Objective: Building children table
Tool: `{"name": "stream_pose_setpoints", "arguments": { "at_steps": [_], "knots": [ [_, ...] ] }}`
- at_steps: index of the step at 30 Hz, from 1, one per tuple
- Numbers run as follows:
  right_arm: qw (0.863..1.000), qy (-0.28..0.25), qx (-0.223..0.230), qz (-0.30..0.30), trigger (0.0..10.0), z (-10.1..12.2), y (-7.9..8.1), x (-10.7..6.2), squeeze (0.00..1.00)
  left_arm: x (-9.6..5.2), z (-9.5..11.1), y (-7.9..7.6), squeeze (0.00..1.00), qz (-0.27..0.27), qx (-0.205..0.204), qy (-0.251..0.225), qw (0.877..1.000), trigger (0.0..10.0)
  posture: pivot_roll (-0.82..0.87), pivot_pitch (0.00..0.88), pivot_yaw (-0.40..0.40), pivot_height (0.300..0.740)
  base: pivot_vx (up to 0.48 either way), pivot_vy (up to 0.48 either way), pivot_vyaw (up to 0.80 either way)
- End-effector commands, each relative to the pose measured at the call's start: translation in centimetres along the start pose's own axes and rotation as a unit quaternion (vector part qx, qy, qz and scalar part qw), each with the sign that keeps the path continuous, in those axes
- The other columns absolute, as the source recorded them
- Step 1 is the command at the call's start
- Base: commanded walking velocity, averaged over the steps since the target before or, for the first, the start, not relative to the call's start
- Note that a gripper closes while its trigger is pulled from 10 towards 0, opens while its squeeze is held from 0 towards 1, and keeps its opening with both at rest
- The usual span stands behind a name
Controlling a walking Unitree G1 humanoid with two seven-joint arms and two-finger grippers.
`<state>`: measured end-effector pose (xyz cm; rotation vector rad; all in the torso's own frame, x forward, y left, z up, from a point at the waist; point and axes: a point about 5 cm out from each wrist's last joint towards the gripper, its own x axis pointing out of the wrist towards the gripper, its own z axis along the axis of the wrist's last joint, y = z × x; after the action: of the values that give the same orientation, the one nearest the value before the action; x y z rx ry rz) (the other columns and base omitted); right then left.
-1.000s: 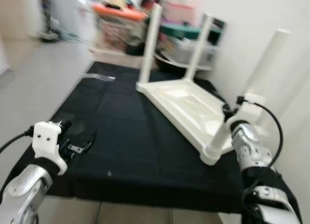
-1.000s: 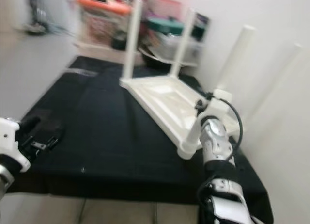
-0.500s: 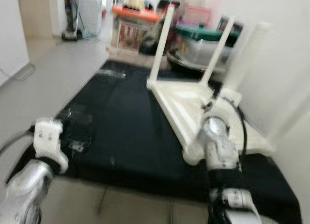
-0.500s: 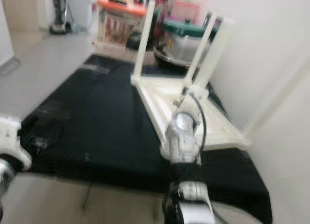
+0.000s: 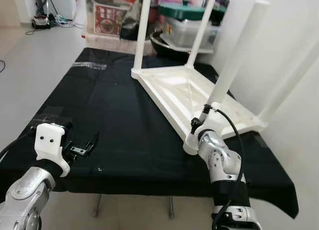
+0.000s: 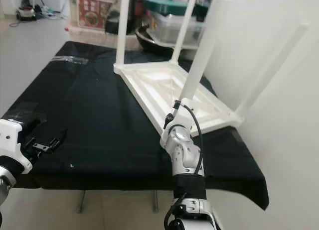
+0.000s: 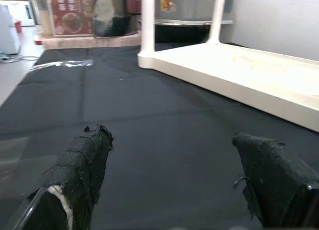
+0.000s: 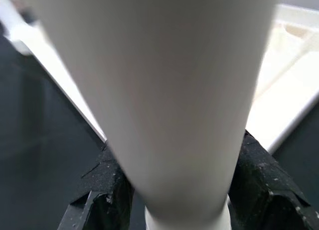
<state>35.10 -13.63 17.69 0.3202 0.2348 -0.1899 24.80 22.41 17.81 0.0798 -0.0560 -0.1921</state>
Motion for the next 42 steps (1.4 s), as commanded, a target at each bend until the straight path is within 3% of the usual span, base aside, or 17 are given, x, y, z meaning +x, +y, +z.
{"name": "stream_pose_setpoints", "arguments": {
  "at_steps": [1, 6, 20, 22, 26, 31, 34, 35, 37, 42],
  "knots": [
    [0.999, -0.039, 0.013, 0.019, 10.0, 2.1, 0.0, -0.3, 0.00, 0.1, -0.3, -0.2, 0.00, -0.007, -0.001, 0.007, 1.000, 10.0, 0.11, 0.000, -0.164, 0.740, 0.000, 0.000, 0.00],
    [0.991, -0.077, 0.024, 0.108, 10.0, 4.3, -0.1, -0.6, 0.00, 0.3, -0.3, -0.2, 0.00, -0.009, -0.001, 0.005, 1.000, 10.0, 0.11, 0.000, -0.162, 0.740, 0.000, 0.000, 0.00],
    [0.974, -0.123, -0.052, 0.183, 10.0, 8.2, -2.1, 0.2, 0.00, 0.3, -0.2, 0.0, 0.00, -0.011, 0.001, 0.000, 1.000, 10.0, 0.11, 0.000, -0.169, 0.740, 0.000, 0.000, 0.00],
    [0.959, -0.134, -0.092, 0.232, 10.0, 9.1, -2.3, 0.5, 0.00, 0.3, -0.3, -0.1, 0.00, -0.013, 0.001, 0.000, 1.000, 10.0, 0.11, 0.000, -0.172, 0.740, 0.000, 0.000, 0.00],
    [0.946, -0.136, -0.131, 0.262, 10.0, 9.5, -2.7, 0.9, 0.00, 0.4, -0.3, -0.2, 0.00, -0.014, 0.000, -0.001, 1.000, 10.0, 0.11, 0.000, -0.175, 0.740, 0.000, 0.000, 0.00],
    [0.937, -0.128, -0.160, 0.283, 10.0, 9.7, -3.4, 1.7, 0.00, 0.4, -0.3, -0.2, 0.00, -0.014, 0.000, -0.003, 1.000, 10.0, 0.12, 0.000, -0.179, 0.740, 0.000, 0.000, 0.00],
    [0.914, -0.081, -0.173, 0.358, 10.0, 9.2, -4.7, 2.4, 0.00, 0.5, -0.3, -0.3, 0.00, -0.016, 0.000, -0.004, 1.000, 10.0, 0.13, 0.000, -0.186, 0.740, 0.000, 0.000, 0.00],
    [0.914, -0.081, -0.173, 0.358, 10.0, 9.2, -4.7, 2.4, 0.00, 0.5, -0.3, -0.3, 0.00, -0.016, 0.000, -0.004, 1.000, 10.0, 0.13, 0.000, -0.186, 0.740, 0.000, 0.000, 0.00],
    [0.900, -0.045, -0.178, 0.396, 10.0, 8.4, -5.3, 2.6, 0.00, 0.4, -0.3, -0.3, 0.00, -0.016, 0.000, -0.004, 1.000, 10.0, 0.13, 0.000, -0.190, 0.740, 0.000, 0.000, 0.00],
    [0.898, -0.029, -0.178, 0.402, 10.0, 8.0, -5.6, 2.9, 0.00, 0.4, -0.3, -0.3, 0.00, -0.016, 0.000, -0.003, 1.000, 10.0, 0.13, 0.000, -0.190, 0.740, 0.000, 0.000, 0.00]
  ]
}}
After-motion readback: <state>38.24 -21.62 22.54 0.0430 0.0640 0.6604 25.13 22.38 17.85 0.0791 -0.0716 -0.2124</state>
